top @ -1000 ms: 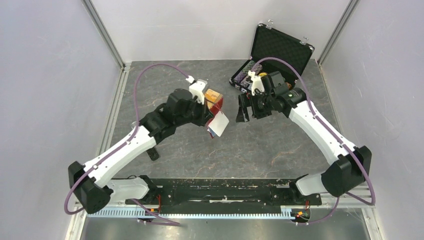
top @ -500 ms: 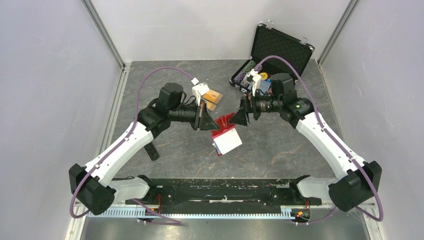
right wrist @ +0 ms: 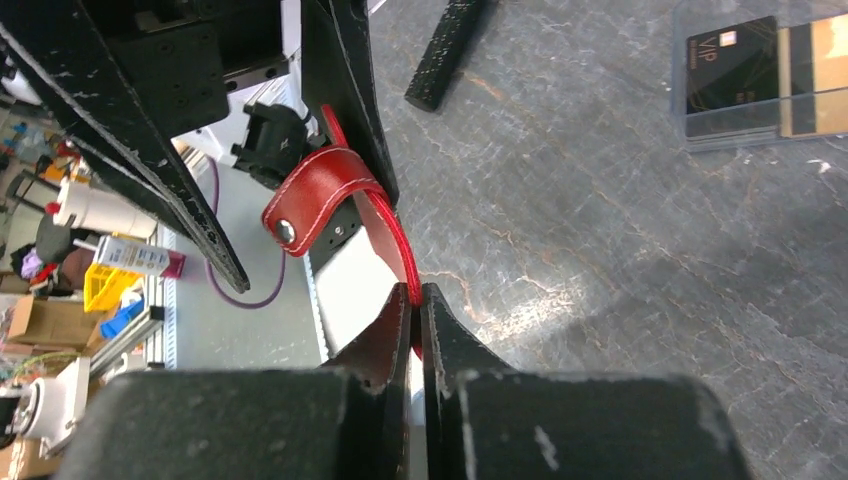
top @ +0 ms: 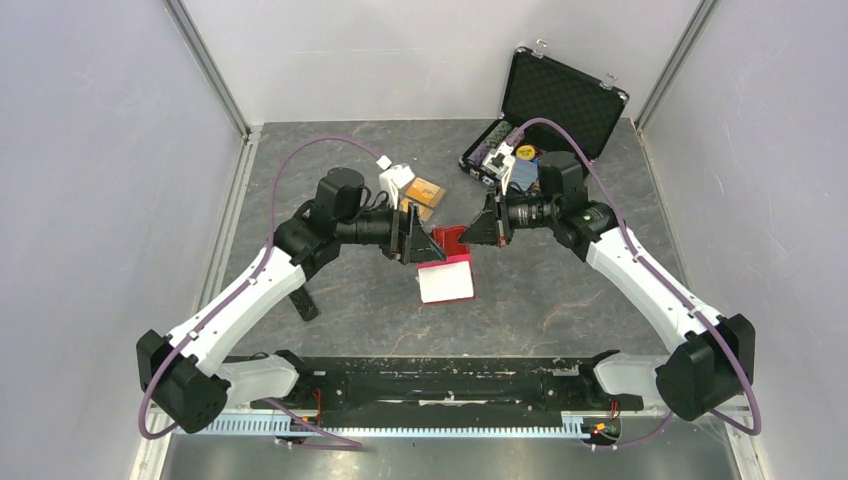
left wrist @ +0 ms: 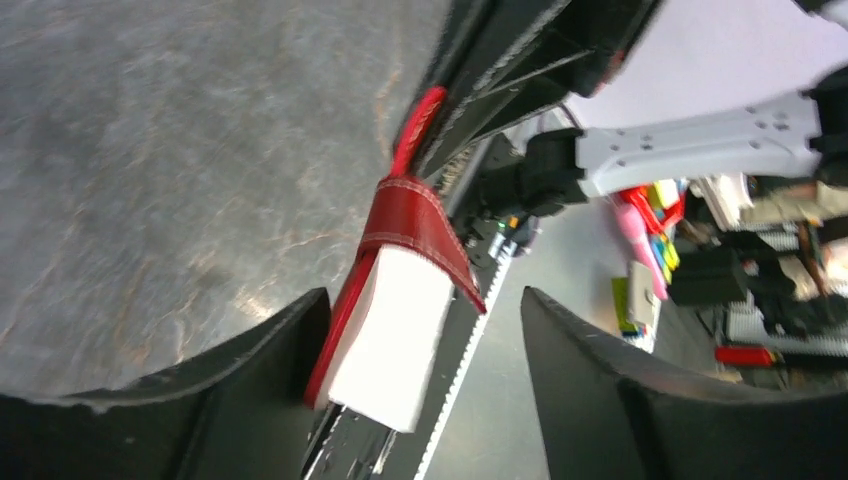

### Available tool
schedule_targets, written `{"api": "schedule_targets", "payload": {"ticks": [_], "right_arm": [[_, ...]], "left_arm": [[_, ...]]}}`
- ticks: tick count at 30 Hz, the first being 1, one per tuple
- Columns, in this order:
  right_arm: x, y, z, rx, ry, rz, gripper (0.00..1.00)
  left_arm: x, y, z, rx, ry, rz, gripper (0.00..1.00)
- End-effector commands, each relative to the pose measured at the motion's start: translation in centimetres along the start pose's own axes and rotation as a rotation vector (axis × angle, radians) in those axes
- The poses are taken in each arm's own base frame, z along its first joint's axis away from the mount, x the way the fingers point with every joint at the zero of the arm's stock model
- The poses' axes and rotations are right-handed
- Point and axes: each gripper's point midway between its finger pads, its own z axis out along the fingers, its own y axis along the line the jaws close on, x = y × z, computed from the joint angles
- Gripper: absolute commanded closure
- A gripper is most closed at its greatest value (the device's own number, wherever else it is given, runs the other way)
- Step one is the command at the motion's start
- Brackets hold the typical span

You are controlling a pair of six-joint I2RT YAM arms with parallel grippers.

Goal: Put the credit cards into the card holder
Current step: Turn over the card slot in the card holder.

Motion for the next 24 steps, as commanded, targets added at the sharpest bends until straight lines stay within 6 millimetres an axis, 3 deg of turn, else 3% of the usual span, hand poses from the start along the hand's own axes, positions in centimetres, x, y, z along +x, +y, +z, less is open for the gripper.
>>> {"api": "schedule_targets", "payload": {"ticks": [1,5,8,14,24], "right_arm": [[-1.4,-2.4,-0.1,0.146,-0.064,0.020,1.00],[-1.7,-4.3,-0.8,0.276,-0.108,0.080,1.00],[-2.2,-4.8,-1.3,0.322,-0.148,0.109,1.00],[-2.1,-4.7,-1.4,0.298,-0.154,0.147,1.00],[-2.5,-3.7,-1.5,0.243,-0.160,0.184,1.00]], "left_arm": [[-1.4,2.1,-1.9,-0.217,-0.117,-0.025,0.20],[-0.4,4.1,-2.3,-0.320,-0.155,-0.136,0.19],[0.5,4.5,-1.8,-0.295,-0.172,-0.203,0.20],[1.2,4.5,-0.5,-0.220,-0.179,-0.253,0.23],[1.6,6.6,2.0,-0.198,-0.177,-0.281,0.20]]}}
